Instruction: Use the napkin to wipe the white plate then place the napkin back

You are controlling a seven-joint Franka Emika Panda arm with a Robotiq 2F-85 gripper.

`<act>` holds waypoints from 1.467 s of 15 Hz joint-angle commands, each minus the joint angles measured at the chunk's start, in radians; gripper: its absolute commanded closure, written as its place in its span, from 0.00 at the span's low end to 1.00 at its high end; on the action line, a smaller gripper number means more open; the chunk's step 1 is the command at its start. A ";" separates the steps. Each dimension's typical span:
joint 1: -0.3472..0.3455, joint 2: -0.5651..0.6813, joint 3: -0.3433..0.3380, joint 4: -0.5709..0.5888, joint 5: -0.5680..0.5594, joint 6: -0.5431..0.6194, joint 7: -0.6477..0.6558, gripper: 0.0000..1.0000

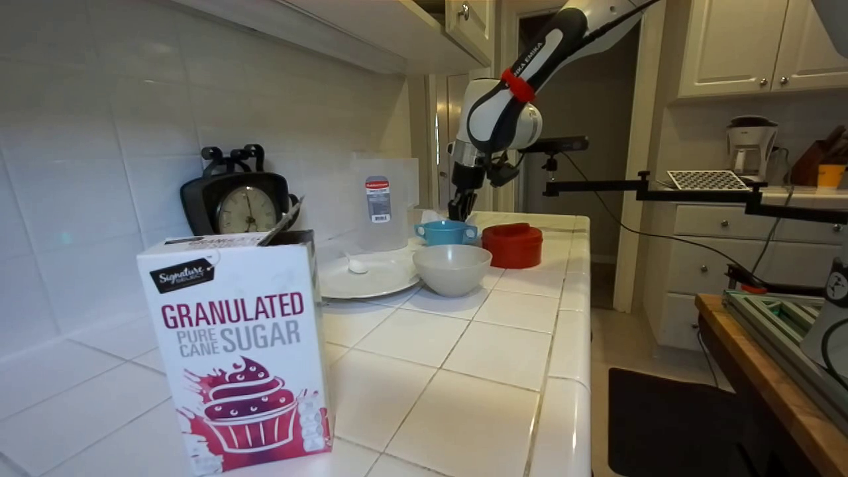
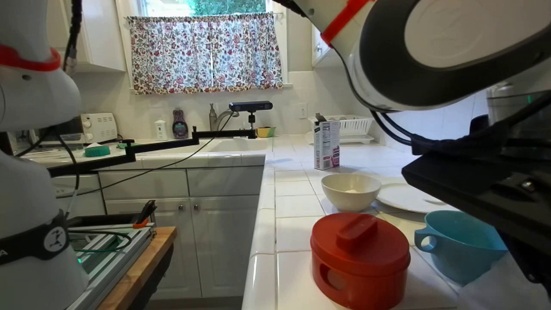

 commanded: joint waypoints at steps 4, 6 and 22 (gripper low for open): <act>-0.020 -0.095 0.037 0.002 0.013 -0.082 -0.037 0.31; -0.016 -0.150 0.035 -0.008 0.008 -0.138 -0.055 0.16; 0.051 -0.407 0.018 -0.039 0.036 -0.473 -0.163 0.00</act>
